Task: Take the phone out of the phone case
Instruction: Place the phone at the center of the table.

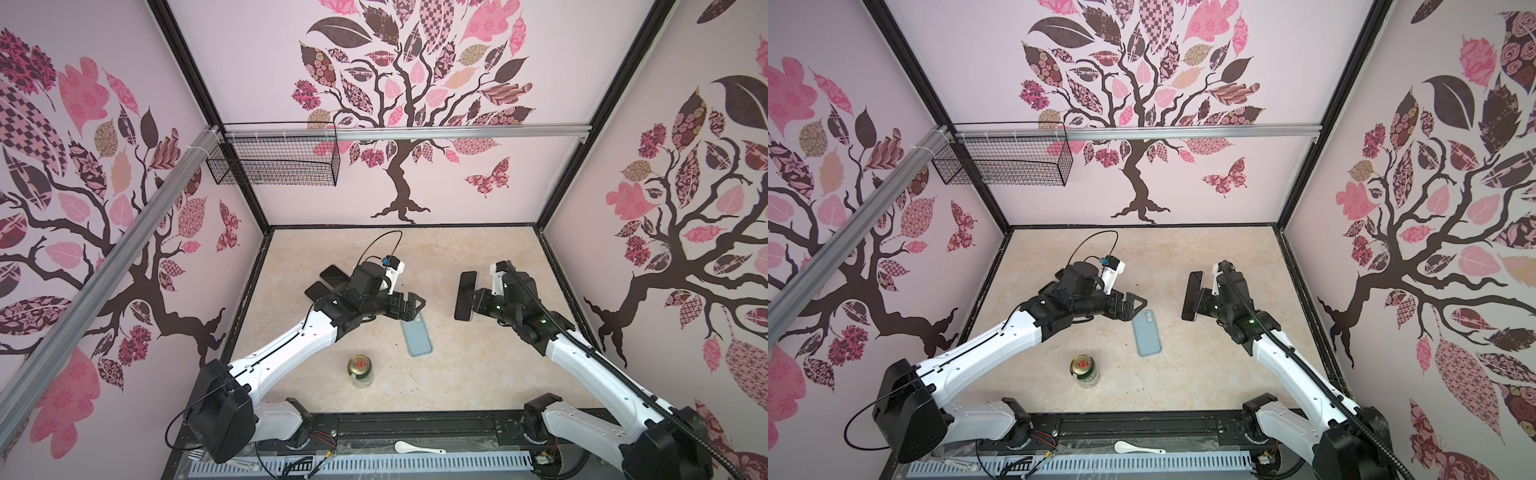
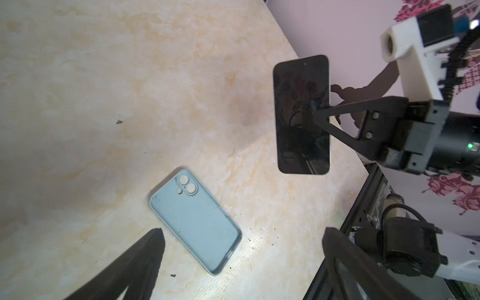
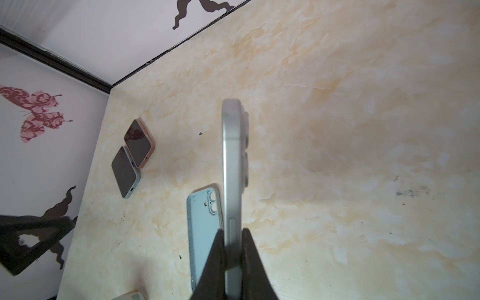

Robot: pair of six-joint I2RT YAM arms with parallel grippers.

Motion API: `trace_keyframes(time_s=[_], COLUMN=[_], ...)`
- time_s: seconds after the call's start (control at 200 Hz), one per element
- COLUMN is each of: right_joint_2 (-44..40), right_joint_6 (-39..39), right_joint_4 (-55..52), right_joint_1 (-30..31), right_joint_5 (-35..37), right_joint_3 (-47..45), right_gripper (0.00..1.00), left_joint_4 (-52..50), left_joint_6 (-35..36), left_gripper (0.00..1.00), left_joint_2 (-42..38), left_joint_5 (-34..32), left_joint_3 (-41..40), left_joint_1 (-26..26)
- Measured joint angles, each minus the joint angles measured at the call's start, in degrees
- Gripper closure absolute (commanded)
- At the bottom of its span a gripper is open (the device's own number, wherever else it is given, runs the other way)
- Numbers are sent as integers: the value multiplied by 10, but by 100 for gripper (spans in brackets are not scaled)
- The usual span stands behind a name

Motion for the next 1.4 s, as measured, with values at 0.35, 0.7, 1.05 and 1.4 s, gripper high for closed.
trace_keyframes(time_s=[0.35,0.7,1.05,1.4], right_joint_2=[154,382,382,276], right_joint_6=[-45,-137,-157,-155], right_joint_4=[0,-111,-174,-154], right_joint_1=[-74,-81,-82,-82], right_joint_5=[-89,-131,-179,-184], right_joint_3=[96,308,210,98], right_gripper=[100,100,100,100], left_joint_4=[68,84,57,30], left_joint_6=[-66,-55,-17,1], left_gripper=[2,2,2,2], left_joint_2=[16,65,78,106], left_joint_5=[56,33,12,-15], left_joint_3=[12,17,49,58], left_joint_1=[80,79,72,-3])
